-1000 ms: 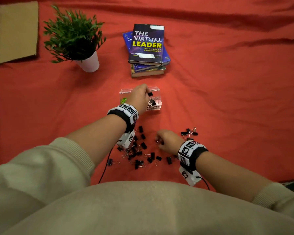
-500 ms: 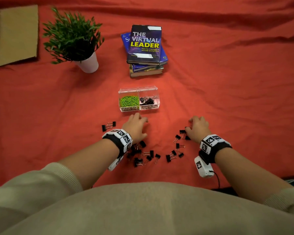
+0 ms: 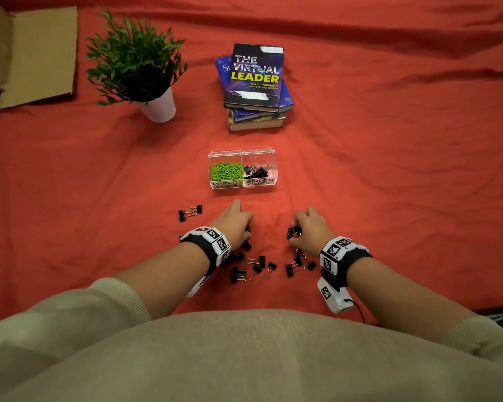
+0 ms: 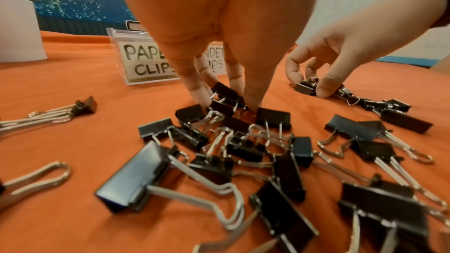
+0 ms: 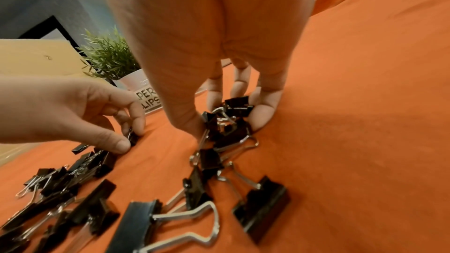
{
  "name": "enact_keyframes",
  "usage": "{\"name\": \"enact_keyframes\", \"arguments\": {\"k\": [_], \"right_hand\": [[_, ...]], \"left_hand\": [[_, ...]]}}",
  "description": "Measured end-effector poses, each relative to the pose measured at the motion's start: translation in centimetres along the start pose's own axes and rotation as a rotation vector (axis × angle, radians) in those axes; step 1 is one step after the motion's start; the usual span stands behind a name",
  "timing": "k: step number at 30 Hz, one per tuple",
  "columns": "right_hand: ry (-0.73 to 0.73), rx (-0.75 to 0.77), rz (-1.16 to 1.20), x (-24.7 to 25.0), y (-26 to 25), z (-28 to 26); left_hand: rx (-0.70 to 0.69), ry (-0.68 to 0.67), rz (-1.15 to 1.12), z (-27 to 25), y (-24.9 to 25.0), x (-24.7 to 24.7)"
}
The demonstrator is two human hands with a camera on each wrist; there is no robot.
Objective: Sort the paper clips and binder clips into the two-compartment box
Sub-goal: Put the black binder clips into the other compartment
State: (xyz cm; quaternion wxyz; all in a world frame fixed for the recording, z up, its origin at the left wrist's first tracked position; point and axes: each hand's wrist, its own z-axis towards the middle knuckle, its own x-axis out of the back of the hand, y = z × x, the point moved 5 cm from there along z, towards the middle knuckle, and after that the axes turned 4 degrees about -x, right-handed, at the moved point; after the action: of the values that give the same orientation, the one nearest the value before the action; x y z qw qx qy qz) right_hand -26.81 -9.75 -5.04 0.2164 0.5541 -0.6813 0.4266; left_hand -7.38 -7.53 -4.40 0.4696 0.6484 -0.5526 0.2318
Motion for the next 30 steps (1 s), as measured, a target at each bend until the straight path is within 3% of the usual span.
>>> {"name": "enact_keyframes", "arguments": {"k": [10,13,20,24,30], "right_hand": [[0.011,0.168,0.017,-0.6,-1.1,0.0],[0.024,0.153,0.154,0.0,-1.1,0.3],[-0.066,-0.074,0.607,2.6,-1.4,2.2],[0.034,0.042,0.747,7.3,-5.4,4.2],[0.096,0.126,0.512,9.2,-10.0,7.3]], "left_hand": [[-0.066,-0.033,0.064,0.2,0.2,0.2],[-0.073,-0.051,0.085,0.3,0.2,0.2],[-0.088,-0.044,0.108,0.0,0.3,0.1],[-0.103,-0.040,0.130,-0.1,0.7,0.4],[-0.170,-0.068,0.243,0.1,1.4,0.6]]}}
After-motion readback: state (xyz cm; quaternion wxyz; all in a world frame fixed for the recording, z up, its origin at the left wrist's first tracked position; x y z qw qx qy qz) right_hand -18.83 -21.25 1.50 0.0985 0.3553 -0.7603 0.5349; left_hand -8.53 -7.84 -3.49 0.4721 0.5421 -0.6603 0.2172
